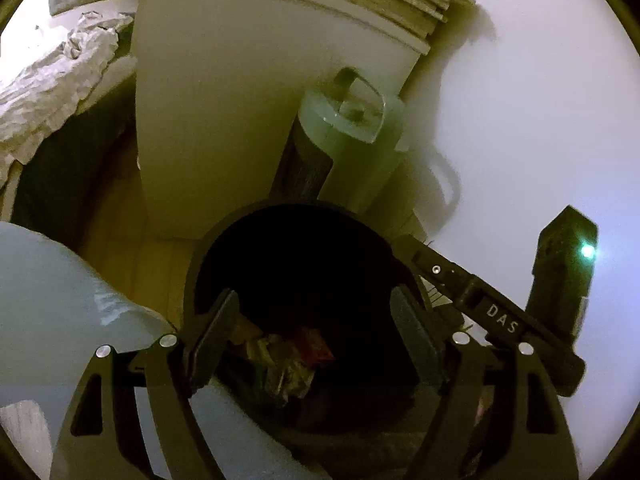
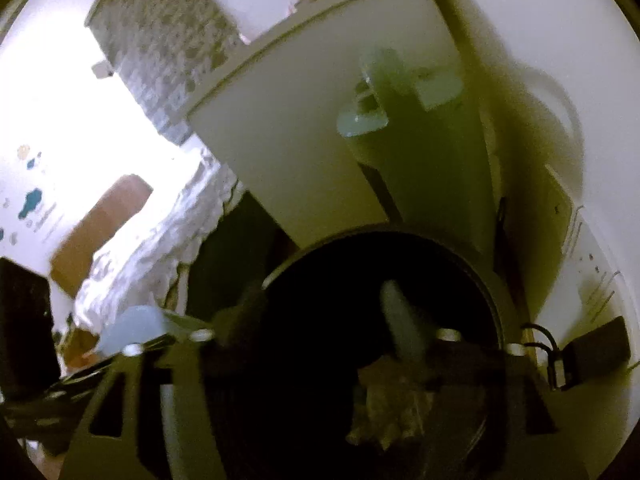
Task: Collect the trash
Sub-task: 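Return both tools to the table and grasp the red milk carton with the right tool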
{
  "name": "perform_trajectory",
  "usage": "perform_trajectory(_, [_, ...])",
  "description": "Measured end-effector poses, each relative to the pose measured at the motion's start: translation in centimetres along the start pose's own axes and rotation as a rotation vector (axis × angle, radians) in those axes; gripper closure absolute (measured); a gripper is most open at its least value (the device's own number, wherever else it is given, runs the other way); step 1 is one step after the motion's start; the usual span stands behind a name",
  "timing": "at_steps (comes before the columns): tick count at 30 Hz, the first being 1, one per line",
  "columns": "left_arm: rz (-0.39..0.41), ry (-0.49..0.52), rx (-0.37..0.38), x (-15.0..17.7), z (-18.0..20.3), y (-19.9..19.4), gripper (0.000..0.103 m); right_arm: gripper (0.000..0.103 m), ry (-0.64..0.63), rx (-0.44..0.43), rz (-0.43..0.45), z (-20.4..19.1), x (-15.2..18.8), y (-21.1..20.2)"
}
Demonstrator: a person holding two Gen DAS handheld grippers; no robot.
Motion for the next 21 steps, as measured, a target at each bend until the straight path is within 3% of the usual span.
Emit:
perform_trajectory(4, [0.039,-0.001,0.005,0.3,0.6,-3.2,0.025,0.028,0.015,-0.009,0.031,0.1,0.1,-0.4])
perform_trajectory(8, [0.099,0.001,-0.030,2.3,0.5,-8.9,0.025,0.026,-0.010,-0.041,0.043,-0.9,0.6,-0.7])
perform_trajectory(12, [0.146,-0.004,-0.159,6.2,-2.0,-15.8,0.025,0.026,-0.093,-0.110,0.050,-3.4,1.8,-2.0])
perform_trajectory(16, [0.170,-0.060,-0.328,9.8,-6.9,-21.7,0.024,0.024,-0.191,-0.211,0.023,-7.3,3.7,-4.1])
perform_trajectory(19, [0.166,-0.179,-0.439,12.4,-11.8,-25.2,0.020,0.020,-0.256,-0.308,-0.041,-11.7,5.1,-5.5])
perform_trajectory(21, [0.166,-0.262,-0.471,14.0,-14.9,-26.8,0.020,0.015,-0.346,-0.372,-0.085,-16.7,6.0,-6.6])
Point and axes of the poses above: each gripper's, at about its wrist camera, not at the fingertips, and y roughly the way its jaws point, z to its right, x to its underside, the point moved 1 cm from there along y, roughly the way its jaws point, and after that the axes turned 7 degrees about x, right-handed, at the moved point
